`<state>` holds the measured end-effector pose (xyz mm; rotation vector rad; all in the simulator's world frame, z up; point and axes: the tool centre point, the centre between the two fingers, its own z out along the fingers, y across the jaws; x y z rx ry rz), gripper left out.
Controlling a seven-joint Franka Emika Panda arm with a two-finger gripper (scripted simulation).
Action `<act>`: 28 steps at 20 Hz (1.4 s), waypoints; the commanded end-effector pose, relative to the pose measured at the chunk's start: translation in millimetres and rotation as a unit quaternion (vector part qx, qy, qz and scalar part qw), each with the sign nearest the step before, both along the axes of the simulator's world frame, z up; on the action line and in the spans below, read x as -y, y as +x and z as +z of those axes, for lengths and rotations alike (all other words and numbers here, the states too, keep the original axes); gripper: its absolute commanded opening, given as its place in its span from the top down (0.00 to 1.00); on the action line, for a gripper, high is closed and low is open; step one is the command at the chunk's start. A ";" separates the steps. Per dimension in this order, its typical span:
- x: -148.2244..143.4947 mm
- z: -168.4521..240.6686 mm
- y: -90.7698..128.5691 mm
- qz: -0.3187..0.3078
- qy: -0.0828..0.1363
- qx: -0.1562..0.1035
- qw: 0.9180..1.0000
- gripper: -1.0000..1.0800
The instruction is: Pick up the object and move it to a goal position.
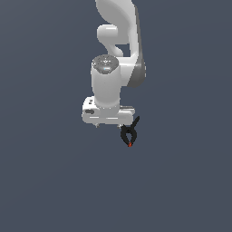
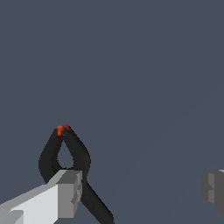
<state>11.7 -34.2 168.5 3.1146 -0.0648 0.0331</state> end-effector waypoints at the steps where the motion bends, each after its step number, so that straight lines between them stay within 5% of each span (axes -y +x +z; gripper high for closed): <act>1: 0.0 0.0 0.0 0.000 0.000 0.000 1.000 0.38; 16: 0.0 -17.0 -9.8 -0.008 0.006 -0.025 1.000 0.38; 23: -26.8 -48.2 -30.9 -0.049 0.041 -0.088 0.994 0.38; 28: -59.8 -78.2 -57.3 -0.092 0.078 -0.162 0.979 0.38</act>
